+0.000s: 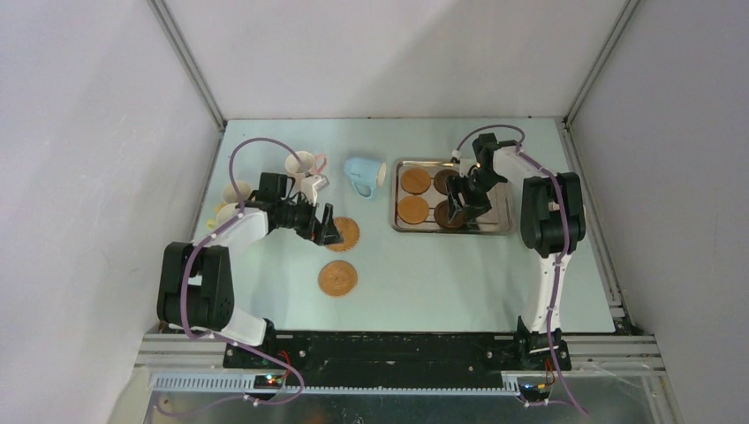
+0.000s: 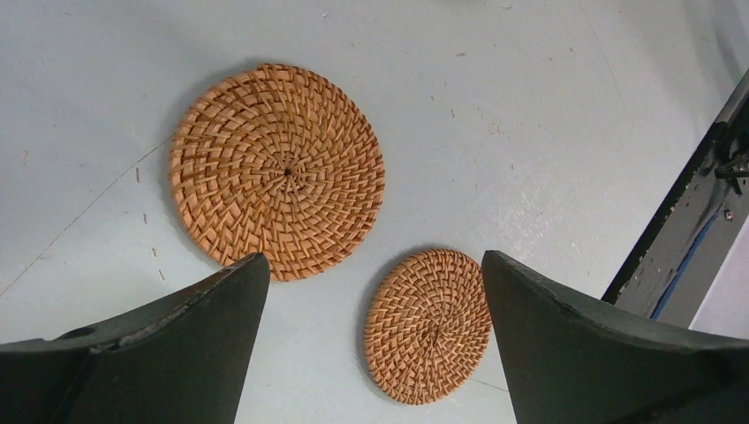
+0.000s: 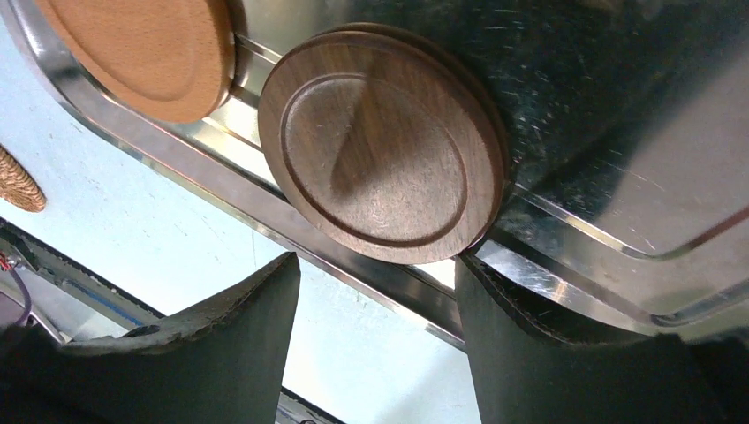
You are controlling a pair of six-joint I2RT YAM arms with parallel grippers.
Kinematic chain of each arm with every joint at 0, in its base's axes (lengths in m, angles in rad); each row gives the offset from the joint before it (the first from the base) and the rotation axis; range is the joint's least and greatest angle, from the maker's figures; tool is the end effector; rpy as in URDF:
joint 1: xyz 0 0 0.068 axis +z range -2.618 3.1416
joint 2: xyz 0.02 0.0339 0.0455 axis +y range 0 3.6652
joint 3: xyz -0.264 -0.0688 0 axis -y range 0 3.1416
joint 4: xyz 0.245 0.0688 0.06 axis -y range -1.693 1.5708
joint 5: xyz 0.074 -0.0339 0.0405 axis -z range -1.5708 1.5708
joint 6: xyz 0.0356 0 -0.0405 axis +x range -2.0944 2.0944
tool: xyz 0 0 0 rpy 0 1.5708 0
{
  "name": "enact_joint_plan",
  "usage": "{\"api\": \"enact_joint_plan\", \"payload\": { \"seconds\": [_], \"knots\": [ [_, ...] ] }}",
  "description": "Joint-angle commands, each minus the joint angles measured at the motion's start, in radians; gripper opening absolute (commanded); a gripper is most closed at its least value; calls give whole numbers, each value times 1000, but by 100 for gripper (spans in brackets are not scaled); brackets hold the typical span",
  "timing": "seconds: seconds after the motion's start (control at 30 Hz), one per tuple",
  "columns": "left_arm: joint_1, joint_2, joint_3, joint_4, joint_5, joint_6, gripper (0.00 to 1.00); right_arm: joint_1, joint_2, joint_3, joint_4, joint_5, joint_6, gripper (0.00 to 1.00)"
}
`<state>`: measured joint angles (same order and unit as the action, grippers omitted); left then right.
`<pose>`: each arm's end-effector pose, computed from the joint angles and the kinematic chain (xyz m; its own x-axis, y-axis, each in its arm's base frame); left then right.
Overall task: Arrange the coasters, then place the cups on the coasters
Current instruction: Move the coaster to the tray.
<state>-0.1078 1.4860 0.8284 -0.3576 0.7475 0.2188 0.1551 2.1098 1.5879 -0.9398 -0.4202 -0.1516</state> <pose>0.2768 -0.0543 0.1892 -0.7300 0.2391 -0.6402 0.6083 0.6543 -0.4493 0.4022 0.0776 0.1641 -0.9429 -0.2870 -0.1689 -0.3311 0.8617 0.3844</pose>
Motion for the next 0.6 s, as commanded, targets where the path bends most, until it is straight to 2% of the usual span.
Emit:
{"api": "enact_joint_plan", "payload": {
  "seconds": [0.0, 0.2, 0.3, 0.4, 0.47, 0.57],
  "knots": [
    [8, -5, 25, 10, 24, 21, 98, 15, 15, 4, 22, -9, -11, 69],
    [7, 3, 33, 3, 28, 20, 98, 56, 36, 25, 45, 76, -5, 70],
    [8, -1, 31, 10, 16, 17, 98, 68, -10, 26, 45, 99, -12, 70],
    [2, -1, 39, 16, -63, -20, 98, 68, -91, 10, 51, 101, -29, 71],
    [-8, 4, 65, -30, -114, -6, 98, 59, -159, -14, 67, 87, -36, 72],
    [-39, 17, 127, -215, -123, 75, 98, 19, -245, -54, 86, 16, -36, 72]
  ]
}}
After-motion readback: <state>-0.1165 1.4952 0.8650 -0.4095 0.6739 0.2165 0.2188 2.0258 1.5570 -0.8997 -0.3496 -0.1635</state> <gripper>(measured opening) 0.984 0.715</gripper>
